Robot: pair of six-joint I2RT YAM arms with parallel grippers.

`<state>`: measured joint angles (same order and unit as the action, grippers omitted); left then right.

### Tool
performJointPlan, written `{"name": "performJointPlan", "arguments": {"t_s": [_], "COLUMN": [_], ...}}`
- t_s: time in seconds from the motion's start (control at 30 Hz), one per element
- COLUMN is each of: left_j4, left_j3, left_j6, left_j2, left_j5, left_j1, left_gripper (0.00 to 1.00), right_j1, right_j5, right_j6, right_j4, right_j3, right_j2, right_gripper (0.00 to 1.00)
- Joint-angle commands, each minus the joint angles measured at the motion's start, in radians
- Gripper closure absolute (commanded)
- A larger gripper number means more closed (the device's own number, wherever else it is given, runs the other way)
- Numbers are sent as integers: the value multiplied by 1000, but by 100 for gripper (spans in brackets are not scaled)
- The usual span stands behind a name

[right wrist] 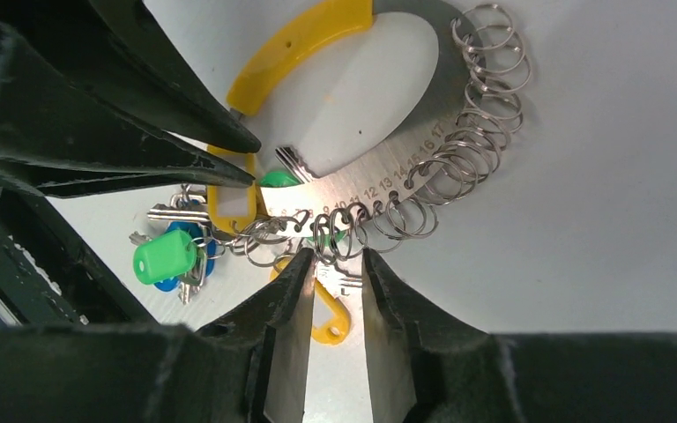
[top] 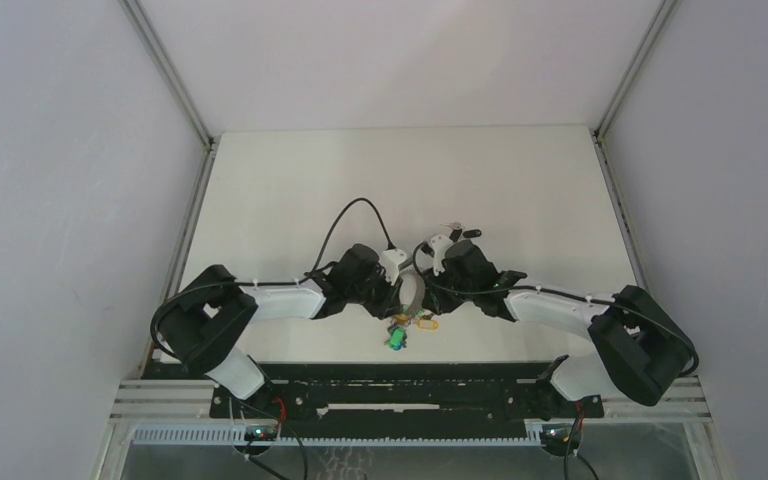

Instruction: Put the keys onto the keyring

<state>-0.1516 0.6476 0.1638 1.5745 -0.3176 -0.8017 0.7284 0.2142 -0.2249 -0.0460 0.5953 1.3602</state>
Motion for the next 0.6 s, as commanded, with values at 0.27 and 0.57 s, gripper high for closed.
{"name": "performJointPlan", "arguments": {"t_s": [0.27,0.57], "left_j4": [52,63], "left_j3": [-13,-55], "left_j6": [-17,-24], "left_j2": [-23,-70], "left_j5": [44,121], "left_j1": [24,64], "left_gripper": [78,78], "right_j1": [57,93], "right_j5": [69,128], "right_j6": [-21,30], "right_j4": [71,63], "right_j3": [73,107], "right_j2": [114,74], "right_gripper": [82,81]}}
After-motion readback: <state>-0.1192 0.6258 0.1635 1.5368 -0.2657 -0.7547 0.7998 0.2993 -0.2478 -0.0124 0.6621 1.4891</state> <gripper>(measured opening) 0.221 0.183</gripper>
